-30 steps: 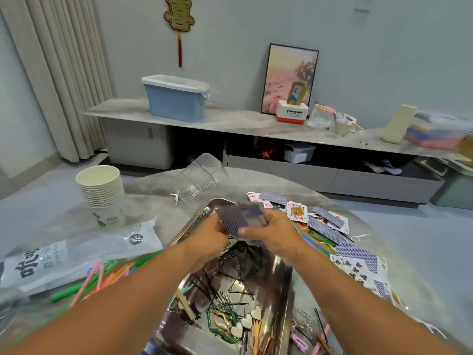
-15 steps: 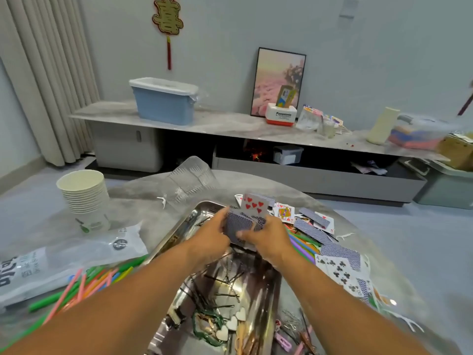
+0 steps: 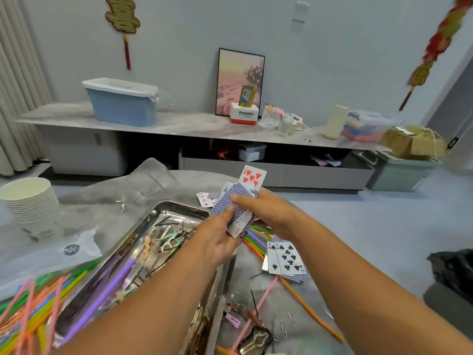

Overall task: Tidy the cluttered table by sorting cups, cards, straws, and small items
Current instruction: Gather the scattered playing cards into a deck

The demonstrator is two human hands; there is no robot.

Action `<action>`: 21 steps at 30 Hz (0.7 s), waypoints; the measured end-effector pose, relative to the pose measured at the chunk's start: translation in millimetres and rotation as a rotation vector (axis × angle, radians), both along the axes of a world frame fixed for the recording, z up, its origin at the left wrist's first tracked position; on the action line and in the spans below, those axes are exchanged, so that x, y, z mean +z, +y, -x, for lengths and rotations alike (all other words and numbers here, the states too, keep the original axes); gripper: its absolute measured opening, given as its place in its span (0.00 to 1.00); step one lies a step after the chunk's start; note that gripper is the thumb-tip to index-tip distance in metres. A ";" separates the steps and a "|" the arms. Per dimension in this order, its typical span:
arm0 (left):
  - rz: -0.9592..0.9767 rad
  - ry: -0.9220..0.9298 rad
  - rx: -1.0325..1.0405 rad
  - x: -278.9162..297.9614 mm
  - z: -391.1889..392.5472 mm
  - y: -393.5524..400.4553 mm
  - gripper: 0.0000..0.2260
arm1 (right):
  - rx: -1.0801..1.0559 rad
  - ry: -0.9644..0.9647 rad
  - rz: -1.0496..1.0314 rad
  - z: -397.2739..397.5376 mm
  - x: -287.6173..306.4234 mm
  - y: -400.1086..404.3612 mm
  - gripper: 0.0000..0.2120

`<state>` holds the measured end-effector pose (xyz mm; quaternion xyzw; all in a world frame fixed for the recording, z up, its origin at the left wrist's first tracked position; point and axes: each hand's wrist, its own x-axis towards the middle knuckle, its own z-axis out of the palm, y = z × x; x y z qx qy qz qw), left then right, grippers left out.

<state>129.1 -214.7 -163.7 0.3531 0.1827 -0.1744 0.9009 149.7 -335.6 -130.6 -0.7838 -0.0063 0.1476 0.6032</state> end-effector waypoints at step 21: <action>-0.581 0.089 -0.179 -40.4 26.6 -76.1 0.08 | -0.520 0.255 0.539 18.2 -85.5 -113.5 0.27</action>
